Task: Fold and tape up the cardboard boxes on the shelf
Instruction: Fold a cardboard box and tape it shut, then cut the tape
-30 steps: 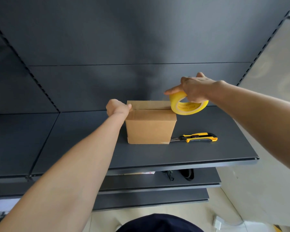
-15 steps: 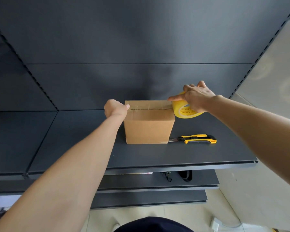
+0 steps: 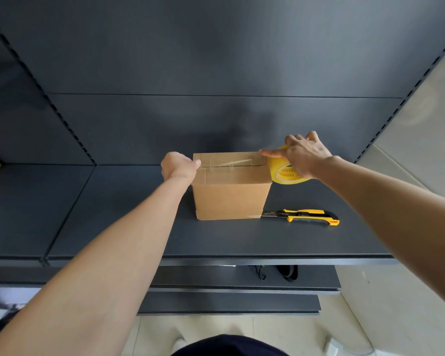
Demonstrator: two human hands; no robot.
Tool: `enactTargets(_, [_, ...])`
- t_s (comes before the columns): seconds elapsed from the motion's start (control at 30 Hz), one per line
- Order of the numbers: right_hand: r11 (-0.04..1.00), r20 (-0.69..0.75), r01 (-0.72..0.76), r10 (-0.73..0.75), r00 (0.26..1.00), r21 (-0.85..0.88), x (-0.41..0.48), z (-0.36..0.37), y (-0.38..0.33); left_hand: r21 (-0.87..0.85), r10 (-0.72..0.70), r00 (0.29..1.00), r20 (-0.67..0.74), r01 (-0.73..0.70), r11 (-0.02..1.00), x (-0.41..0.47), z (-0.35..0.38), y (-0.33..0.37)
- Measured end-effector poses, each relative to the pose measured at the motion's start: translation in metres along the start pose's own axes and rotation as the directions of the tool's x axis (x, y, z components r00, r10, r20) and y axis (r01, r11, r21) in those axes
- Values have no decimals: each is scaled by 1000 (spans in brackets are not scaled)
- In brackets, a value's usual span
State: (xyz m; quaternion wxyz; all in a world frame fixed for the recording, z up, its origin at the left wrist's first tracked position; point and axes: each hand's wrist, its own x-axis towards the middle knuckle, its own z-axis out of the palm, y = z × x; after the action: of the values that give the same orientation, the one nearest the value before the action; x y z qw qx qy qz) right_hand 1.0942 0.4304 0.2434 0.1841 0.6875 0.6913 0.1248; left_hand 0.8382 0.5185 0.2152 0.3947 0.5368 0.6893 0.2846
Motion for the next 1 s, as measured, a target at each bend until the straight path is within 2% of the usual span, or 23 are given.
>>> enactTargets(0.13, [1000,-6,-5,5,1000,8,3,2,-1,2,14,1000,-2,-14,1000,-1,-1,0])
enactTargets(0.37, [989,-26,-21,25,999,145,-5,22,-7,-22,13,1000,-8,-13,1000,-3,1,-1])
enactTargets(0.67, [969,58,-113,103,993,218,-18,29,-22,-7,29,999,-13,-29,1000,1,-1,0])
enactTargets(0.77, [965,88,-172,157,984,199,-19,25,-28,-8,34,999,-18,-34,999,4,-2,-1])
enactTargets(1.0, [979,114,-110,91,989,170,-22,9,-57,23,62,995,-80,-60,998,14,-12,-10])
